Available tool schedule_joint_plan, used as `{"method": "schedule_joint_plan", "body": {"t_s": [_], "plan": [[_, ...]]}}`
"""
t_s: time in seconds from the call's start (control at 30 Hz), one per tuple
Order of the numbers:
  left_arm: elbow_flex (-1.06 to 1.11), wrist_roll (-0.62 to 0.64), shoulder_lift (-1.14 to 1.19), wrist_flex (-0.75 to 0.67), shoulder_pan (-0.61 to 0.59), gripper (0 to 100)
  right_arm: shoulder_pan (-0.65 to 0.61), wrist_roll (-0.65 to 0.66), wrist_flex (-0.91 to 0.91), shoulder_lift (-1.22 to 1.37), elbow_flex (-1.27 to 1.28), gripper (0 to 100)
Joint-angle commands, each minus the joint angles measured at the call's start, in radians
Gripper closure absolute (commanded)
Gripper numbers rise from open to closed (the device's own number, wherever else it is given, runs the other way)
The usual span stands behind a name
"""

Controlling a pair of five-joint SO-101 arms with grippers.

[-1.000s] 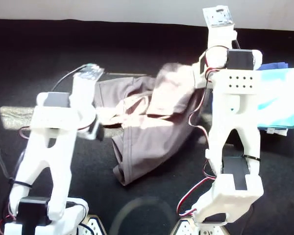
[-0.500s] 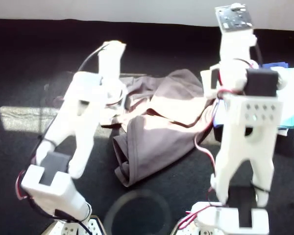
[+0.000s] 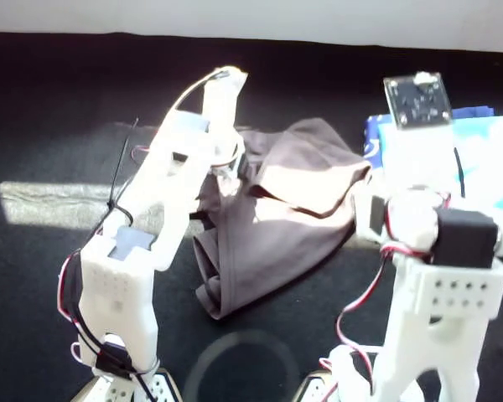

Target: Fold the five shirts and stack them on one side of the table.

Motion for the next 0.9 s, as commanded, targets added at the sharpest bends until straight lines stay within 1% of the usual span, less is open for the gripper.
{"method": "schedule_joint_plan", "body": {"t_s": [0.0, 0.23, 0.37, 0.53, 0.67, 0.73, 0.83, 0.87], "plan": [[-0.079, 0.000, -0.008, 0.023, -0.001, 79, 0.012, 0.006, -0.061, -0.077, 0.096, 80.0], [-0.081, -0.002, -0.005, 0.023, 0.001, 79, 0.012, 0.006, -0.143, -0.143, 0.240, 80.0], [-0.064, -0.003, -0.004, 0.014, -0.004, 79, 0.012, 0.006, -0.147, -0.153, 0.246, 80.0], [-0.071, -0.003, 0.067, 0.017, 0.004, 79, 0.012, 0.006, -0.147, -0.153, 0.246, 80.0], [-0.071, -0.003, 0.077, 0.021, 0.002, 79, 0.012, 0.006, -0.145, -0.153, 0.246, 80.0], [-0.071, -0.003, 0.061, 0.021, 0.002, 85, 0.012, 0.006, -0.145, -0.153, 0.246, 80.0], [-0.071, -0.003, 0.027, 0.021, 0.004, 97, 0.012, 0.006, -0.145, -0.153, 0.246, 80.0], [-0.071, -0.003, 0.018, 0.021, 0.004, 100, 0.012, 0.006, -0.145, -0.153, 0.248, 80.0]]}}
